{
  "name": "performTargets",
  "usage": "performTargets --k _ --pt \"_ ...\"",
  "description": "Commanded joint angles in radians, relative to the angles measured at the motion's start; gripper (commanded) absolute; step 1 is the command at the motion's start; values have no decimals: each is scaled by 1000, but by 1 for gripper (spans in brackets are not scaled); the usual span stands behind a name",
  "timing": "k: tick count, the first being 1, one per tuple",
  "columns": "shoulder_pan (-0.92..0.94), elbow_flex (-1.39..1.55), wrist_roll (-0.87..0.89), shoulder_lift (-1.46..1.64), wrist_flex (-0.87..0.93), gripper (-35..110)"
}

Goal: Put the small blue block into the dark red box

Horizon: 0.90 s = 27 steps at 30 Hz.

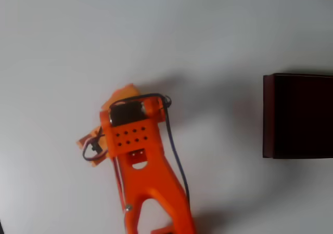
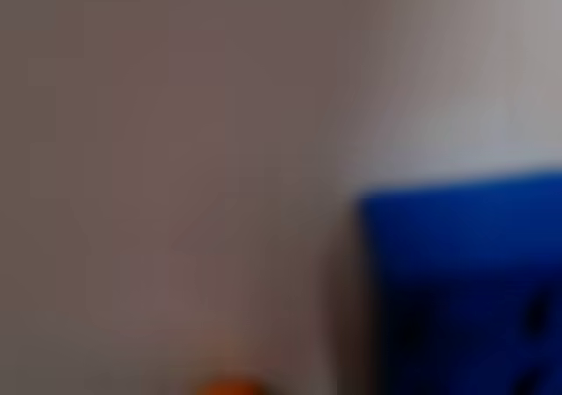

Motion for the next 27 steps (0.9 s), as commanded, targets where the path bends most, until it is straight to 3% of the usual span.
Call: performTargets --k 1,9,16,21,27 --pt "-23 -32 5 0 2 19" --pt "-21 -61 100 -31 -17 0" --pt "-29 -49 112 26 -14 0" --pt "37 72 167 321 -15 0" --pt "290 296 316 822 -35 0"
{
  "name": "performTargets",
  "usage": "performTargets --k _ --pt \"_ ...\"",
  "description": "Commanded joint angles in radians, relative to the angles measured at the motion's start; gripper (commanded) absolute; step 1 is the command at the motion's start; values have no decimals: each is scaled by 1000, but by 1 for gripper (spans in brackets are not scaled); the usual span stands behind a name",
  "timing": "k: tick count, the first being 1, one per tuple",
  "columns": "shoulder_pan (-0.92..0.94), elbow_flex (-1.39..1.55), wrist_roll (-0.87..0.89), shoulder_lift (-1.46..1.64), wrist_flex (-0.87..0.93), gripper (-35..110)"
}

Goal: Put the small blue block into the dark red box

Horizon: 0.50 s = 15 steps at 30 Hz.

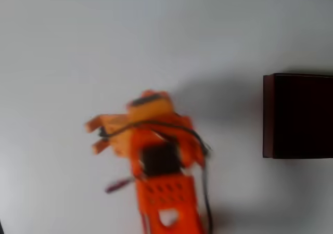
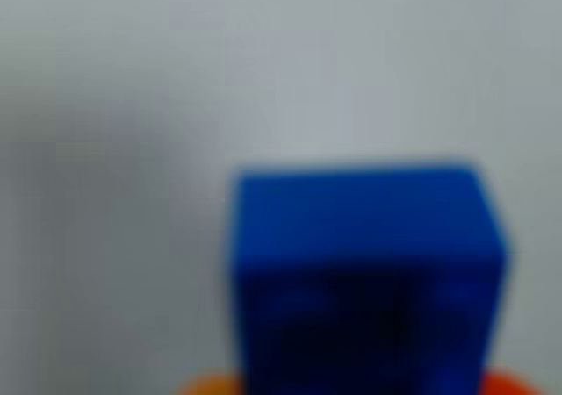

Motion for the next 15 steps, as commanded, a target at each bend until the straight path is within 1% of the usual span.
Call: performTargets --k 1,4,6,13,15 --pt "169 103 100 333 -9 0" --pt "330 169 212 494 -12 0" --pt "420 166 267 515 0 0" --pt "595 55 512 308 -37 0" --pt "641 -2 546 213 -46 0"
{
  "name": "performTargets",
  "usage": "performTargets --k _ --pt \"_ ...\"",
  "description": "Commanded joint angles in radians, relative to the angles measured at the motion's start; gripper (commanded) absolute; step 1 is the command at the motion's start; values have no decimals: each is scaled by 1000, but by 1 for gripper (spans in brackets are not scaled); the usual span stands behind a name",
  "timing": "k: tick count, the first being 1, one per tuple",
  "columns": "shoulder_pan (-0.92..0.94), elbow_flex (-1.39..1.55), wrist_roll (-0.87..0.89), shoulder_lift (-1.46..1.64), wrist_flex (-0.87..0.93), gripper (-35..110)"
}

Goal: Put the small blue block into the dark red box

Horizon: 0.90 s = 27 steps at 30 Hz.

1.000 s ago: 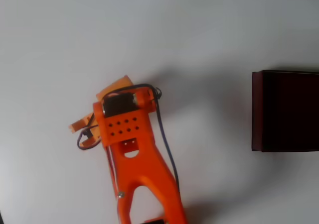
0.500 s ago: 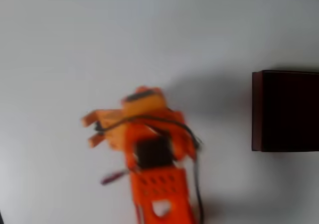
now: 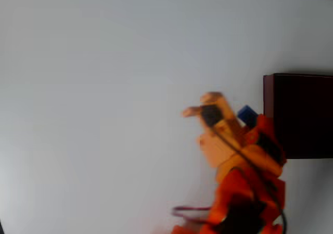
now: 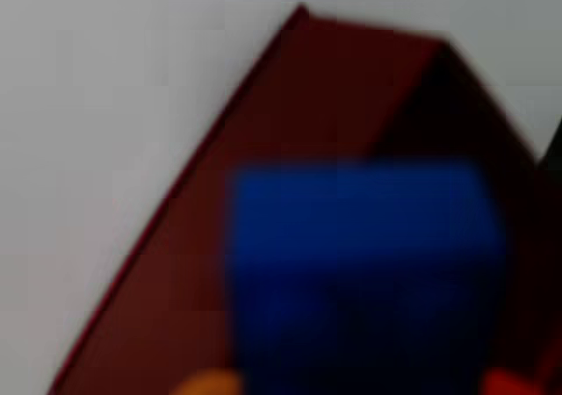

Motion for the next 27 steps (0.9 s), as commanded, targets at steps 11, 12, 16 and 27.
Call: performTargets --k 11,12,16,27 --pt "241 -495 69 -629 -48 2" --pt "247 -506 77 -660 -51 10" --pt "255 -456 71 -673 -100 17" --pt "81 -109 -161 -204 -57 20"
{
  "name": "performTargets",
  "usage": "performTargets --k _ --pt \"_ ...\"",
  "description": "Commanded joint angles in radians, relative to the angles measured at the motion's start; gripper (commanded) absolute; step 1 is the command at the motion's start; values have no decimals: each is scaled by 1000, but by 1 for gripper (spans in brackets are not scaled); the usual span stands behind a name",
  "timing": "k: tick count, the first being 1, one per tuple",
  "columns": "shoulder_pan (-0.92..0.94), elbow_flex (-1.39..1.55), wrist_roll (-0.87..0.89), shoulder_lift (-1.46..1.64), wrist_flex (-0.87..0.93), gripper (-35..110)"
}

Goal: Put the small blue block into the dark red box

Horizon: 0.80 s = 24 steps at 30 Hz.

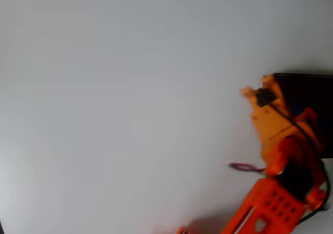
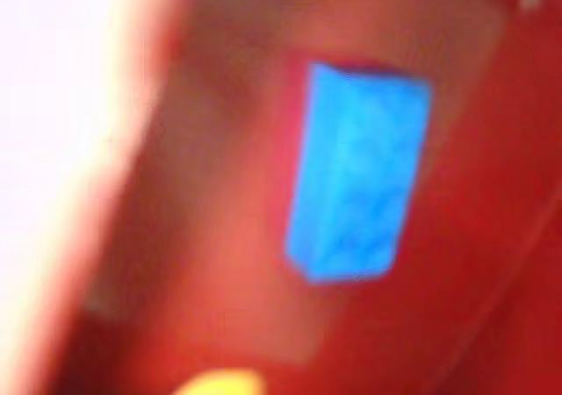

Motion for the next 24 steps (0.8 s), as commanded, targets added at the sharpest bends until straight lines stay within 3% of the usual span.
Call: performTargets --k 1,7,14,21,24 --pt "-103 150 -98 298 35 19" --pt "-371 428 -186 804 149 13" --pt "-775 637 -267 1134 259 5" --pt "-922 813 -337 1442 451 3" --pt "-988 854 -336 1448 439 2"
